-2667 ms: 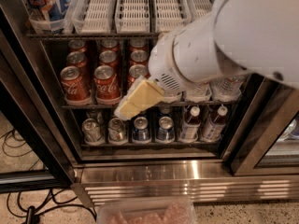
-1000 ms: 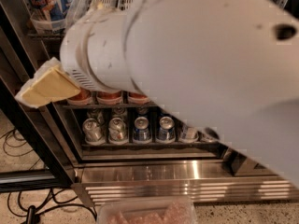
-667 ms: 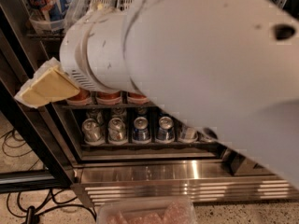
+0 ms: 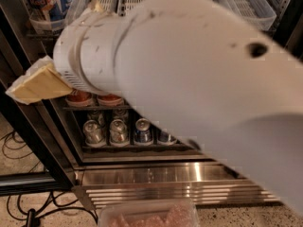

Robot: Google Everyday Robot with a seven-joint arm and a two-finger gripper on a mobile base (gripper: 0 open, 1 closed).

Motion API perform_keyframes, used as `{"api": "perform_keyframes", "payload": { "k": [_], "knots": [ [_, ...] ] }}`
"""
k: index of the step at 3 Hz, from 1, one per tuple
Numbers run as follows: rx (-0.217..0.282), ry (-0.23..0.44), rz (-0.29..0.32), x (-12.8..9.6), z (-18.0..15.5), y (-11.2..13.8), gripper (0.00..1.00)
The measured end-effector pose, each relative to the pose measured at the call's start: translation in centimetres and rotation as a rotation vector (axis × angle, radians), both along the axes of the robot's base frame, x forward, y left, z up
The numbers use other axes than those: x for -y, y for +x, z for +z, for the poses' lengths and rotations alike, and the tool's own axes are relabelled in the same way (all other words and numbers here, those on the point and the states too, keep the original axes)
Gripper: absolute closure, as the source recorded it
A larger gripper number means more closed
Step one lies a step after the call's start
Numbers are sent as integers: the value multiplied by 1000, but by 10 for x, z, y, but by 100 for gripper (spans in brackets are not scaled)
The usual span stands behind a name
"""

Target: Pick redbull can from top shelf of fridge

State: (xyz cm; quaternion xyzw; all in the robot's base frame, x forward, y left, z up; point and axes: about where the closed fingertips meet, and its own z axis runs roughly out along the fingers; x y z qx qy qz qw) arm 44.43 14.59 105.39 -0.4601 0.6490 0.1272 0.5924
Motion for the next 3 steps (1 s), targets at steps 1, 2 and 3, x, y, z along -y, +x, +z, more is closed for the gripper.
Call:
{"api": "perform_keyframes", "payload": {
  "k": [1, 2, 3],
  "knots": [
    [13, 116, -8, -29, -4, 14, 0],
    [25, 234, -58, -43, 0, 31, 0],
    [49, 312, -133, -39, -2, 43, 0]
  ]
}}
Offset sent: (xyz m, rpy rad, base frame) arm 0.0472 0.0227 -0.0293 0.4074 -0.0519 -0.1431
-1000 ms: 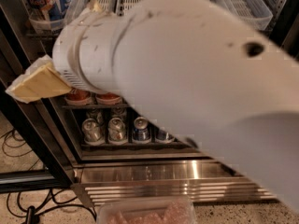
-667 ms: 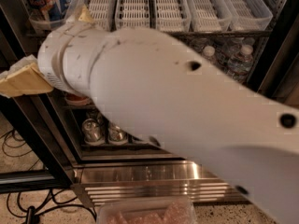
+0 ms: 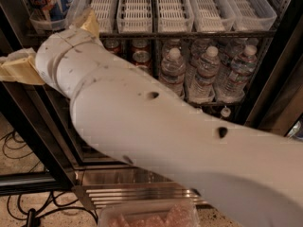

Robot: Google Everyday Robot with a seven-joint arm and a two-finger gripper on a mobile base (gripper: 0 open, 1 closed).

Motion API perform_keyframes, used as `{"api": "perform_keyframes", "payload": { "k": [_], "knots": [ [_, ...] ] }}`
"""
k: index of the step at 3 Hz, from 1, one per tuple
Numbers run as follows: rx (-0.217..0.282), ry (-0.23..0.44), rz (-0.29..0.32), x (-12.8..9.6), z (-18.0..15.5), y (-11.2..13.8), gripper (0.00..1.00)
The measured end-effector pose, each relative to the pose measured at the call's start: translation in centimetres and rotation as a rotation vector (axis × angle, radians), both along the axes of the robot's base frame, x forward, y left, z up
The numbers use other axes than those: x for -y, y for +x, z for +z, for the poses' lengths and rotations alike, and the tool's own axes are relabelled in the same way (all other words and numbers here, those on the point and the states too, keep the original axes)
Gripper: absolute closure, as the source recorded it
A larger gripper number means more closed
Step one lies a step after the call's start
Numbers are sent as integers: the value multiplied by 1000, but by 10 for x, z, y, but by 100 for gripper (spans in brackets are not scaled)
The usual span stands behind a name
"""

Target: Pick redbull can from top shelf of fridge

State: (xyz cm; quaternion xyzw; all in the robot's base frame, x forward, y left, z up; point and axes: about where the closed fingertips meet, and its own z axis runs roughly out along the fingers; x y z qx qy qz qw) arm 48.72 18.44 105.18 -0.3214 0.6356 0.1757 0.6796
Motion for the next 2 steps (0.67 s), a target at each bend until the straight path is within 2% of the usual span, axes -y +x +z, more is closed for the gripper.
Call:
{"api": "perform_keyframes", "payload": {
  "k": [1, 2],
  "knots": [
    [34, 44, -89, 16, -2, 6, 0],
    [42, 52, -96, 14, -6, 10, 0]
  ]
}}
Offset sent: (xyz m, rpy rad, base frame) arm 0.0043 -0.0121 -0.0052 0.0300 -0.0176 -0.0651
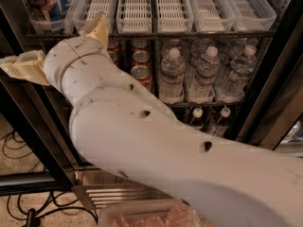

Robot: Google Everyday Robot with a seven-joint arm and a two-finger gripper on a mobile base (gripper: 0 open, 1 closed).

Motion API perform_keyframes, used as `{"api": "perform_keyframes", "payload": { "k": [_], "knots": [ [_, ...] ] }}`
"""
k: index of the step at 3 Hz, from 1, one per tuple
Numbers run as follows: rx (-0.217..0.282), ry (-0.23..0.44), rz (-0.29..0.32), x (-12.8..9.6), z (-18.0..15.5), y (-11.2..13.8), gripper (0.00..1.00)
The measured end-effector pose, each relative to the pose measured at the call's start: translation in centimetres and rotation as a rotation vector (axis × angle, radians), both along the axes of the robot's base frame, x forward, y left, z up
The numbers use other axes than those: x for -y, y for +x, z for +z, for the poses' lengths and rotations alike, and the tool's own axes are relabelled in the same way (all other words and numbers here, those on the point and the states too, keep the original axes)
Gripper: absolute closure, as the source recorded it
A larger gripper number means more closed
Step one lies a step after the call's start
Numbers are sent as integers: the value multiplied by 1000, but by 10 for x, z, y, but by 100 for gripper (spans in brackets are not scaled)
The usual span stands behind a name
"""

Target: Pick redbull can from top shelf of fridge

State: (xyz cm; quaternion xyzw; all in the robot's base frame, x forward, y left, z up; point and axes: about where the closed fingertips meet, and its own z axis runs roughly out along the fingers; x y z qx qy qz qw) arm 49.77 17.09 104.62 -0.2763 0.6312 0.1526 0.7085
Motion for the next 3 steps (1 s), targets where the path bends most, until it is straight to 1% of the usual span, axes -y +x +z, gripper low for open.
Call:
{"api": "perform_keyframes", "payload": {
  "k": [1, 2, 3],
  "knots": [
    [20, 15, -7, -6, -3, 13, 18],
    [46, 25, -11, -14, -2, 25, 29],
    [74, 26, -5, -25, 1, 34, 32]
  ]
}}
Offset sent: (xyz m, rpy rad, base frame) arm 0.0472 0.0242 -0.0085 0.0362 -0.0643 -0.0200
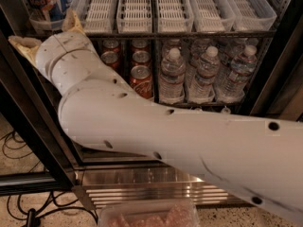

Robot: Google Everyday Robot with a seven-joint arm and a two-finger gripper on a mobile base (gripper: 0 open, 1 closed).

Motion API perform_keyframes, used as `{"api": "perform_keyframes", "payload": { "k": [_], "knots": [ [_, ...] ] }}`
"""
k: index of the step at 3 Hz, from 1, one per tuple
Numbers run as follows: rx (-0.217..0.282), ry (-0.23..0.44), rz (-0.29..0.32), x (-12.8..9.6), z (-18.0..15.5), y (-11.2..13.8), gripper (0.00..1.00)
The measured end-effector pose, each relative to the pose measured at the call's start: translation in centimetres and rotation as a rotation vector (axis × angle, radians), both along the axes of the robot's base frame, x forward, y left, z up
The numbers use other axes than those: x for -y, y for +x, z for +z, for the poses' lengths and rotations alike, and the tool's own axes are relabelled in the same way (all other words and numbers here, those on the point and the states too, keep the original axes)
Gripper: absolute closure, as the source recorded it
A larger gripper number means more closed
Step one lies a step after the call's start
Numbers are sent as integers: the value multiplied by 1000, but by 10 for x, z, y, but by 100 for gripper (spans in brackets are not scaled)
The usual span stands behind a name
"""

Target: Pick redbull can from top shelf of fridge

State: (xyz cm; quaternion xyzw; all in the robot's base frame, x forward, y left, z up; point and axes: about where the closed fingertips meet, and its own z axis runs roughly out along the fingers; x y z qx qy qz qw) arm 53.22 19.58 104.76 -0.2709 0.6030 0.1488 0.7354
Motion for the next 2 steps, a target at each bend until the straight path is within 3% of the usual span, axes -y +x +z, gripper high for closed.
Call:
{"api": "perform_keyframes", "payload": {
  "k": [1, 2],
  "knots": [
    [35, -7, 2, -11, 6, 5, 31],
    [61, -13, 1, -20, 10, 10, 39]
  ]
}}
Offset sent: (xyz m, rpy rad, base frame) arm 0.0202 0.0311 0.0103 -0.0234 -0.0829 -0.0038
